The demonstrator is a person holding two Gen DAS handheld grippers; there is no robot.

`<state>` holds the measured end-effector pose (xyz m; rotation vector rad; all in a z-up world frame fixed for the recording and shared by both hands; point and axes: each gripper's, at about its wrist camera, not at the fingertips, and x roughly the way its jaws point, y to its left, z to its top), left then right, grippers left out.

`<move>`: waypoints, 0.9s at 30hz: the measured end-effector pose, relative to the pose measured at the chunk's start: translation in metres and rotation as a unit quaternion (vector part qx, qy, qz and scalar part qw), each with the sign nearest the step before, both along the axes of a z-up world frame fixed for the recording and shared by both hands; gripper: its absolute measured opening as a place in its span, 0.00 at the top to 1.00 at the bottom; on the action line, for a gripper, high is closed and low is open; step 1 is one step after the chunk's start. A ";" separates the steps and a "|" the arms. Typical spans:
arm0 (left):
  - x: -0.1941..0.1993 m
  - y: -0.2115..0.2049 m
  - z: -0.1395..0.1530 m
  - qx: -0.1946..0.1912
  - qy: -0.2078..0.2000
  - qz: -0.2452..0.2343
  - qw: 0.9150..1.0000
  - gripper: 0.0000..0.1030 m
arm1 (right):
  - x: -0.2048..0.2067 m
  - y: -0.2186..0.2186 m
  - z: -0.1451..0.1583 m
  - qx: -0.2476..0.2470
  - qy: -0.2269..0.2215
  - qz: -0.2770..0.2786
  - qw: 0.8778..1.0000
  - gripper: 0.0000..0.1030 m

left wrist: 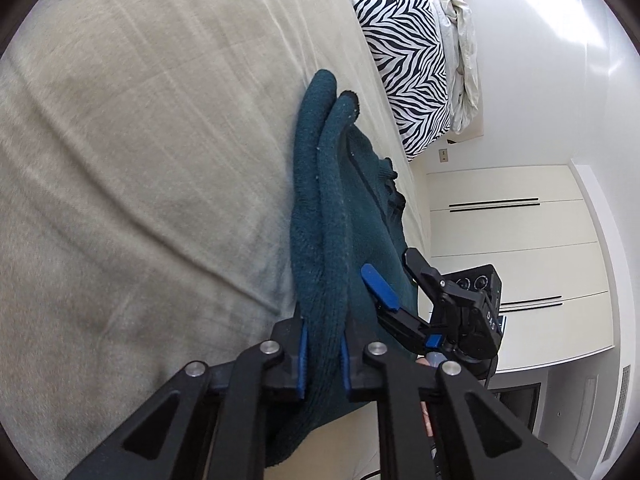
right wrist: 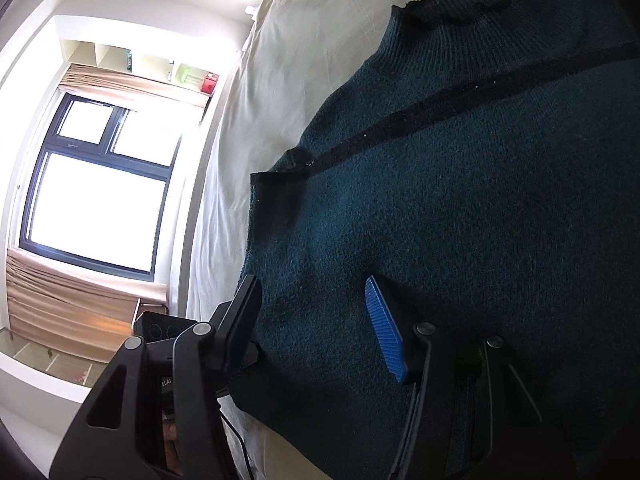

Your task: Fold small clothes

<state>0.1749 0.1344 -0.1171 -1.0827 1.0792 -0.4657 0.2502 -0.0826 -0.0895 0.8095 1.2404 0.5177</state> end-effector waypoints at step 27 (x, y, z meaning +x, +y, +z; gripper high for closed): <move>0.044 -0.269 0.032 0.065 -0.050 -0.186 0.979 0.87 | -0.027 -0.203 -0.013 0.212 0.011 -0.130 0.968 0.28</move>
